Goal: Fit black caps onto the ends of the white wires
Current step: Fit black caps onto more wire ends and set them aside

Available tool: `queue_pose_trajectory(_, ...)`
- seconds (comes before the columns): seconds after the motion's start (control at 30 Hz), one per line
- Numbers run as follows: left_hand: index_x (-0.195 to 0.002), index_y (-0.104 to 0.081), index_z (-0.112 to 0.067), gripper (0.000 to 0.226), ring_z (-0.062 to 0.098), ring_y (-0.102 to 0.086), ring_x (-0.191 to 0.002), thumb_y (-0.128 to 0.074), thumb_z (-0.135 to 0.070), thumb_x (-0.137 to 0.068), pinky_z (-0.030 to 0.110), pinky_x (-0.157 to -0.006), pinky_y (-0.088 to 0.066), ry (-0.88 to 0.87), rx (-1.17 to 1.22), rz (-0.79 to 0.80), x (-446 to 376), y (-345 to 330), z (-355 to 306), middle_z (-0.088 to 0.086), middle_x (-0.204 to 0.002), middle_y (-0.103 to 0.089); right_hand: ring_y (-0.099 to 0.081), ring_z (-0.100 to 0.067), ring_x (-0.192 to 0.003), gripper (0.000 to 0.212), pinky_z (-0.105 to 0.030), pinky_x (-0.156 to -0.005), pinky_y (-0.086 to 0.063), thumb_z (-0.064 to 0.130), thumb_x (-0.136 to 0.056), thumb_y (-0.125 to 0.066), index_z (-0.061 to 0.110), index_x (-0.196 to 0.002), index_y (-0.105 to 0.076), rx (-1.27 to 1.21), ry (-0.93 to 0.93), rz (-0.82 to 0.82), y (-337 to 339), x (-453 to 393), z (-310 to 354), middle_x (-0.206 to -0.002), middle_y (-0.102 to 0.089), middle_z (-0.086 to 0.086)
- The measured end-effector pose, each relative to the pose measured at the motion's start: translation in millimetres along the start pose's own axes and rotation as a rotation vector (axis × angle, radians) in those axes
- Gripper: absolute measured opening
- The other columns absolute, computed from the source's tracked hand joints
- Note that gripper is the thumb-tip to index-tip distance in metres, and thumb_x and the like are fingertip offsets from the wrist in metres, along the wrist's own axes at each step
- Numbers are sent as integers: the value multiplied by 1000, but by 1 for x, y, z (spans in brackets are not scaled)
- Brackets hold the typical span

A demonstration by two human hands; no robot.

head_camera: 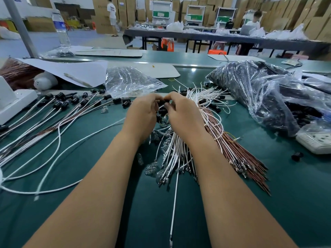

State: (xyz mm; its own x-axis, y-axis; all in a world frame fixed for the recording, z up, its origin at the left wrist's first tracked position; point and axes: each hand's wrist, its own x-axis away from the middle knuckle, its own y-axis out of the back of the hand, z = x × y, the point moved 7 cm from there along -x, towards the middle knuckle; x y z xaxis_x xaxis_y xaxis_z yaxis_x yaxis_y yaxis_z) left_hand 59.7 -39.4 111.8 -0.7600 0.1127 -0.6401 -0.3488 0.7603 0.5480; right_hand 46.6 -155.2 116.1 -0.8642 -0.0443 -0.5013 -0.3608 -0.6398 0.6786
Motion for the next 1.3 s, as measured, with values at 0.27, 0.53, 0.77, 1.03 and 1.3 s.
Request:
queue_pose_trajectory(0.27,-94,-68,-7,9,22,-65,-78,-59,-9,-92,33,-76,-53,228,275,16,2,-2,15,9,-82,-69,-62,-21,-80,19,-39,-71,-51,11,-94,-53,18,-107,-65,-68,-27,10,-4,1,-7,-84,-66,2)
queue_pose_trajectory(0.53,-85,-66,-6,11,-5,-46,-42,-61,-13,-93,5,-48,-33,349,408,-81,1,7,34,0,-67,-61,-62,-14,-77,12,-40,-76,-54,10,-88,-65,15,-99,-64,-134,-46,-102,3,-1,-10,-77,-61,9)
queue_pose_trajectory(0.77,-77,-67,-16,15,-4,-48,-45,-63,-17,-92,6,-51,-38,375,527,-35,1,3,37,-3,-66,-63,-62,-14,-78,8,-38,-72,-54,10,-92,-61,15,-95,-67,-193,-49,-226,14,0,-12,-82,-65,6)
queue_pose_trajectory(1.03,-83,-69,-18,11,-3,-62,-60,-69,-7,-86,8,-58,-45,386,628,10,2,1,36,-5,-70,-69,-62,-14,-72,9,-36,-73,-56,15,-93,-61,21,-86,-61,-375,-142,-234,14,-1,-19,-77,-63,8)
queue_pose_trajectory(1.3,-85,-67,-16,9,-7,-55,-53,-67,-8,-88,6,-56,-43,340,549,20,0,-2,36,-3,-71,-66,-63,-7,-58,15,-24,-58,-55,14,-94,-60,21,-81,-60,-554,-243,-189,10,-2,-27,-73,-66,-1)
